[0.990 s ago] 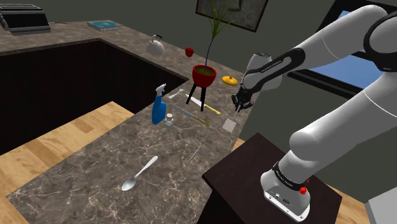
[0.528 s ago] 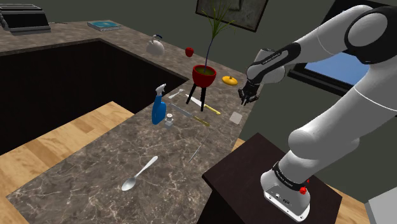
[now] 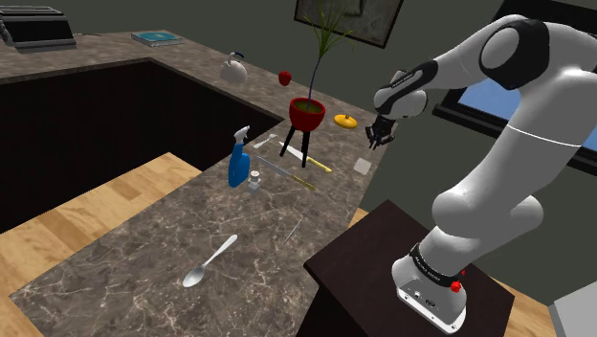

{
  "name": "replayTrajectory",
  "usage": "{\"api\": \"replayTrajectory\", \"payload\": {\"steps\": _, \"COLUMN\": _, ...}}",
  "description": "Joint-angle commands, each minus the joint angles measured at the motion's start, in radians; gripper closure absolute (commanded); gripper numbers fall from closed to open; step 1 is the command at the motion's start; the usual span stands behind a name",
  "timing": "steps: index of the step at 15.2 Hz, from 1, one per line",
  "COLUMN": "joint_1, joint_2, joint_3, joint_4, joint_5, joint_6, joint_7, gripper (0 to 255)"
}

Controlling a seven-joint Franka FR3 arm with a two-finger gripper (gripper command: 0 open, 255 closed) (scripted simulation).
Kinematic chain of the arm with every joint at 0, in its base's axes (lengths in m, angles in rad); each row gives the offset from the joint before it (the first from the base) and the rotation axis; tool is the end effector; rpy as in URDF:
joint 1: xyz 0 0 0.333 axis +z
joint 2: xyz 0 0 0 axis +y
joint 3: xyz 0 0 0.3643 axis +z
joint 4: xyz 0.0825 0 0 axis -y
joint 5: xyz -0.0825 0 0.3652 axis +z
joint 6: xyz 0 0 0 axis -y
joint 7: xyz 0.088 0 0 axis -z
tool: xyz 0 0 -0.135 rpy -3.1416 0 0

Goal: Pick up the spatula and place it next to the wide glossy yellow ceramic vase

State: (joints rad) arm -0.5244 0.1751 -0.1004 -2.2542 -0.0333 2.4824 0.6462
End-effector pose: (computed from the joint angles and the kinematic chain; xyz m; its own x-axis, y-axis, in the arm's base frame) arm 0.4388 -0.3162 0.3252 0.3210 -0.9448 0.0661 -0.9468 -0.3218 -0.0007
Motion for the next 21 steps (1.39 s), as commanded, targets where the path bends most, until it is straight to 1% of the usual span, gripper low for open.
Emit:
{"api": "replayTrajectory", "payload": {"steps": 1, "joint_1": -0.024, "joint_2": 0.048, "joint_3": -0.01, "joint_4": 0.07, "joint_5": 0.014, "joint_6": -0.021, "joint_7": -0.046, "gripper": 255}}
{"api": "replayTrajectory", "payload": {"steps": 7, "joint_1": -0.094, "joint_2": 0.215, "joint_3": -0.023, "joint_4": 0.322, "joint_5": 0.055, "joint_6": -0.105, "joint_7": -0.15, "gripper": 255}}
{"api": "replayTrajectory", "payload": {"steps": 13, "joint_1": -0.166, "joint_2": 0.406, "joint_3": -0.025, "joint_4": 0.633, "joint_5": 0.086, "joint_6": -0.224, "joint_7": -0.23, "gripper": 255}}
{"api": "replayTrajectory", "payload": {"steps": 17, "joint_1": -0.216, "joint_2": 0.562, "joint_3": -0.023, "joint_4": 0.898, "joint_5": 0.101, "joint_6": -0.333, "joint_7": -0.269, "gripper": 255}}
{"api": "replayTrajectory", "payload": {"steps": 19, "joint_1": -0.242, "joint_2": 0.658, "joint_3": -0.021, "joint_4": 1.065, "joint_5": 0.107, "joint_6": -0.404, "joint_7": -0.284, "gripper": 255}}
{"api": "replayTrajectory", "payload": {"steps": 21, "joint_1": -0.269, "joint_2": 0.769, "joint_3": -0.018, "joint_4": 1.262, "joint_5": 0.112, "joint_6": -0.489, "joint_7": -0.295, "gripper": 255}}
